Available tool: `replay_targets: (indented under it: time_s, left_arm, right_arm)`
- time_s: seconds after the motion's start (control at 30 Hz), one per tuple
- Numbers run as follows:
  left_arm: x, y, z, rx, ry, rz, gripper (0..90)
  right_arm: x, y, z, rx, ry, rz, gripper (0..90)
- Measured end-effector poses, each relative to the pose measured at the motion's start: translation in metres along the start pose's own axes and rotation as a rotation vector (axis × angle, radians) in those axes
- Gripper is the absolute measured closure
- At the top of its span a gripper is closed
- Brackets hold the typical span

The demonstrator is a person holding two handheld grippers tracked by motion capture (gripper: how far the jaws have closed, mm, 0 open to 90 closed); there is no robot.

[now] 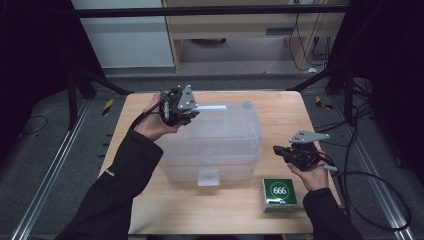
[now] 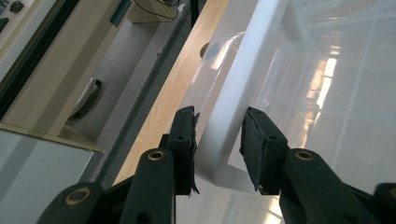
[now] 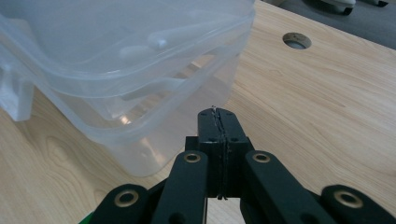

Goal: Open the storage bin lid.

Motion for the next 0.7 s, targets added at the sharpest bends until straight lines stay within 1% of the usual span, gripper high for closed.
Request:
replay_targets:
  time_s: [0.1,0.13,0.17,0.2,0.3,0.37,0.4,0.47,0.53,0.57,0.6,0.67,0.7]
  left_arm:
    - [0.000,0.002,0.001,-0.002,-0.005,-0.006,65.2]
    - [-0.001,0.003,0.001,-0.008,-0.009,-0.009,65.1]
    - [-0.002,0.004,0.001,-0.010,-0.003,-0.011,65.1]
    - [-0.002,0.005,0.002,-0.014,-0.009,-0.012,65.0]
    - [-0.003,0.006,0.002,-0.019,-0.013,-0.020,64.8]
    - [-0.004,0.008,0.003,-0.027,-0.010,-0.023,64.6]
    - [-0.004,0.008,0.003,-0.027,-0.010,-0.023,64.5]
    - [-0.005,0.010,0.004,-0.033,-0.009,-0.033,64.2]
    - [-0.005,0.011,0.004,-0.034,-0.007,-0.038,63.9]
    - [-0.005,0.012,0.005,-0.037,-0.015,-0.048,63.8]
    - [-0.006,0.013,0.004,-0.038,-0.011,-0.051,63.7]
    - [-0.006,0.013,0.005,-0.039,-0.015,-0.052,63.6]
    - [-0.007,0.014,0.005,-0.040,-0.006,-0.050,63.6]
  right_arm:
    - [-0.002,0.002,0.001,-0.009,-0.005,-0.008,90.0]
    - [-0.002,0.003,0.002,-0.011,-0.007,-0.010,90.0]
    - [-0.003,0.004,0.002,-0.013,-0.007,-0.008,90.0]
    - [-0.003,0.005,0.002,-0.018,-0.013,-0.011,90.0]
    - [-0.005,0.007,0.003,-0.024,-0.018,-0.004,90.0]
    - [-0.006,0.009,0.004,-0.035,-0.036,-0.004,90.0]
    - [-0.006,0.009,0.004,-0.035,-0.036,-0.004,90.0]
    - [-0.008,0.011,0.006,-0.048,-0.055,0.005,90.0]
    - [-0.010,0.012,0.007,-0.050,-0.064,0.006,90.0]
    - [-0.011,0.013,0.008,-0.058,-0.071,0.011,90.0]
    - [-0.012,0.014,0.009,-0.065,-0.071,0.016,90.0]
    - [-0.013,0.015,0.010,-0.065,-0.074,0.008,90.0]
    - [-0.014,0.017,0.013,-0.071,-0.074,0.005,90.0]
Point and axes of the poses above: each handheld gripper's, and its own axes: z roughly forward along the jaws, x roughly out of its underside, y roughly to its left, the point moved 2 cm from there along z, roughly forward along the jaws, and after that the axes turned 8 degrees about -z, right-handed, at the moved point
